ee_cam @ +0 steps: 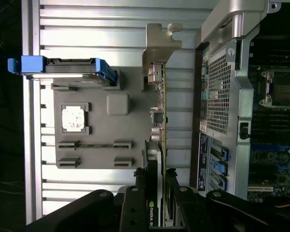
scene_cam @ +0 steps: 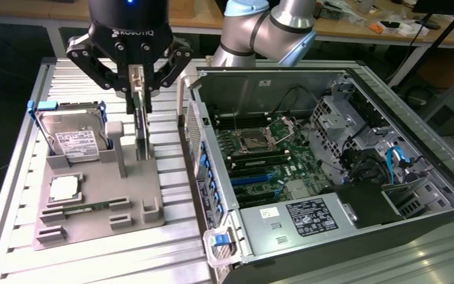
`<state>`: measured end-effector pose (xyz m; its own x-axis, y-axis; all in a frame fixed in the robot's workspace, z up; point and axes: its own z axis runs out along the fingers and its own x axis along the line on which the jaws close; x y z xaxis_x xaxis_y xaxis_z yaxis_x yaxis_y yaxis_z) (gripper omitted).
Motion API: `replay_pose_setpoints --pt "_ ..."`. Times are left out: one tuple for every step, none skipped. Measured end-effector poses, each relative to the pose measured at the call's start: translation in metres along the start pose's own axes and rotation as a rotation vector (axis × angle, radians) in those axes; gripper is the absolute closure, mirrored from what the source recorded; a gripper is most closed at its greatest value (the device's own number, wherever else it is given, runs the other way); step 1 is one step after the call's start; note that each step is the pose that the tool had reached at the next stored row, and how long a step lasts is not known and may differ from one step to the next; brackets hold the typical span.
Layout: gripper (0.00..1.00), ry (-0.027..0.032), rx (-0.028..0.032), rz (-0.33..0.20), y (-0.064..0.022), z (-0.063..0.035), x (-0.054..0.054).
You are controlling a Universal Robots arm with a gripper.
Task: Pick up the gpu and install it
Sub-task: 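Pick up the gpu and move the gpu toward the slot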
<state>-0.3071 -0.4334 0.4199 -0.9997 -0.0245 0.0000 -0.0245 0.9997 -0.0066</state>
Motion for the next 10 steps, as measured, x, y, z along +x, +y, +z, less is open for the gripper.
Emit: replay_pose_setpoints --pt "0.73 0.0001 0.0014 0.000 0.0000 -0.0017 0.000" --pt "0.73 0.0001 0.0032 0.000 0.0000 -0.0027 0.000" --pt "0.73 0.0001 0.0034 0.000 0.0000 -0.0028 0.000" --pt "0.73 0.0000 0.0035 0.000 0.0000 -0.0029 -0.001" --pt "0.73 0.0001 0.0037 0.000 -0.0001 -0.0030 -0.003" --pt "0.73 0.0001 0.0036 0.000 -0.0001 -0.0029 -0.005" --pt "0.73 0.0000 0.0036 0.000 -0.0002 -0.0029 -0.007" --pt "0.73 0.0000 0.0036 0.000 -0.0002 -0.0029 -0.009" --pt "0.73 0.0001 0.0037 0.000 -0.0003 -0.0029 -0.012" --pt "0.73 0.0001 0.0036 0.000 -0.0003 -0.0029 -0.014"
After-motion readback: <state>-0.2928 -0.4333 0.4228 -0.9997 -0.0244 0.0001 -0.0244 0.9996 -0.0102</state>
